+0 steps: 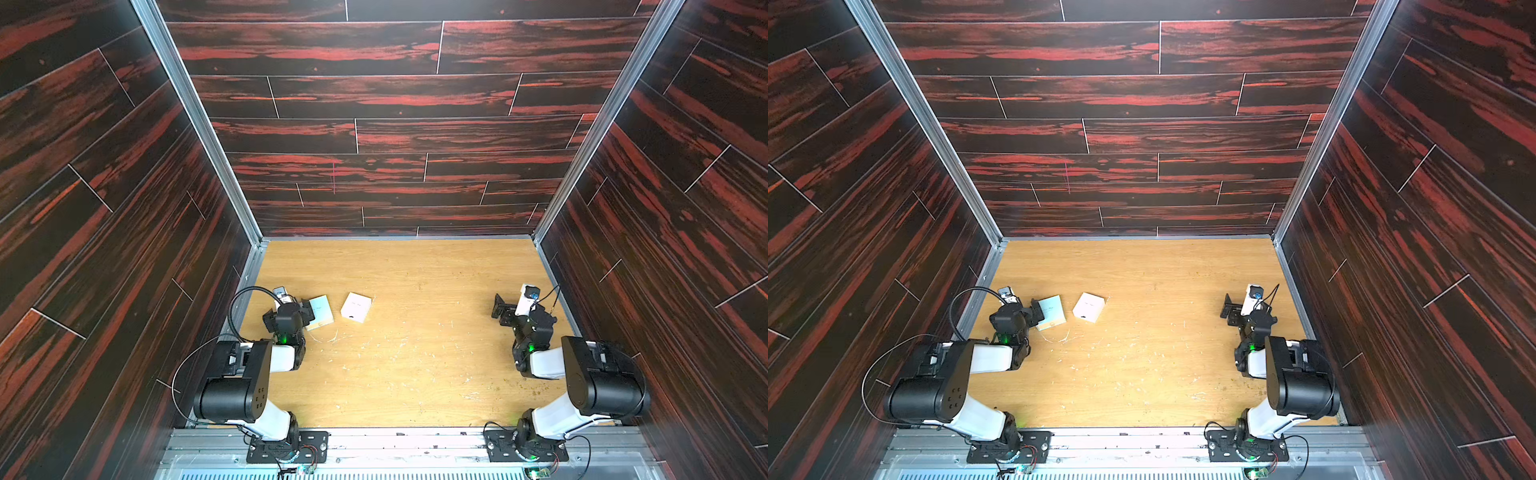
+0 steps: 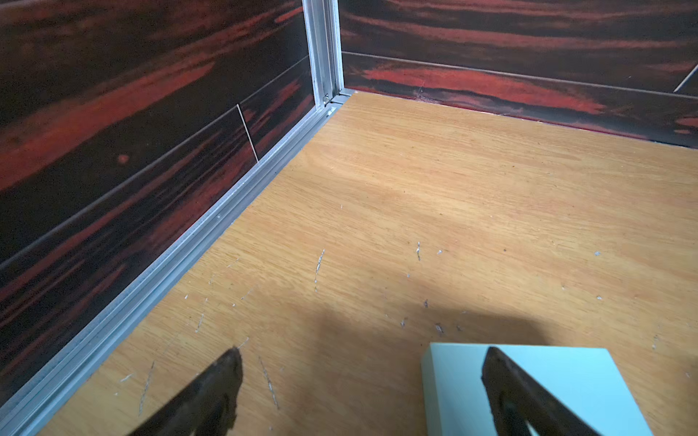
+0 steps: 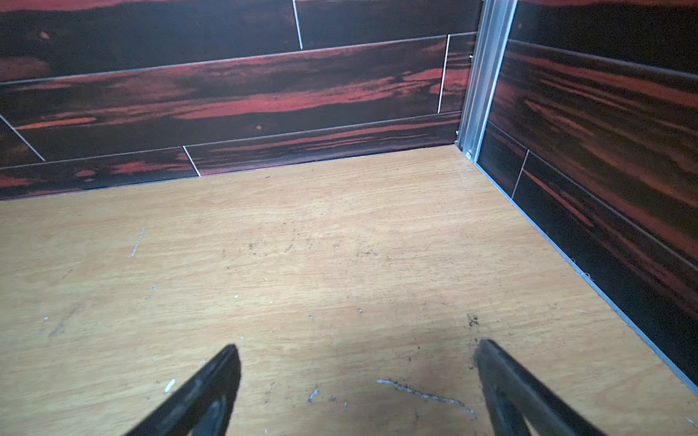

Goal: Take out the earrings from the drawer-style jewelry box
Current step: Move the jewelry box to the center of the board.

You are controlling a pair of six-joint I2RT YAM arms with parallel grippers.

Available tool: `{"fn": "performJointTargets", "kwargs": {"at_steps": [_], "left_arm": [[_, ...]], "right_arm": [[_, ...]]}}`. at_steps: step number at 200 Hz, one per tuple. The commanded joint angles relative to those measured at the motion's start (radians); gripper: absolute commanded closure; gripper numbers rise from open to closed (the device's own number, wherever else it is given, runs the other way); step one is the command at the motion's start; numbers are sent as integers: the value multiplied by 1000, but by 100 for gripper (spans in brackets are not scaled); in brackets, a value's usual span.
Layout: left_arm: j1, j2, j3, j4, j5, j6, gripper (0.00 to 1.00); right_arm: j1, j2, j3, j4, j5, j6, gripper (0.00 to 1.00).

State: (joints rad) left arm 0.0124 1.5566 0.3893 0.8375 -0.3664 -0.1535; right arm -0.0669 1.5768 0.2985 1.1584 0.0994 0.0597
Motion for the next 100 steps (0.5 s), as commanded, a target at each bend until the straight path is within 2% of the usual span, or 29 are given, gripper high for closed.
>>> {"fn": "performJointTargets", "kwargs": {"at_steps": [1, 100], "left_arm": [[5, -26, 16, 5, -3, 9, 0], [4, -27, 15, 5, -2, 9, 0]], "right_arm": [[-5, -9, 6, 1, -13, 8, 1], [-4, -11, 5, -2, -13, 8, 1]]}}
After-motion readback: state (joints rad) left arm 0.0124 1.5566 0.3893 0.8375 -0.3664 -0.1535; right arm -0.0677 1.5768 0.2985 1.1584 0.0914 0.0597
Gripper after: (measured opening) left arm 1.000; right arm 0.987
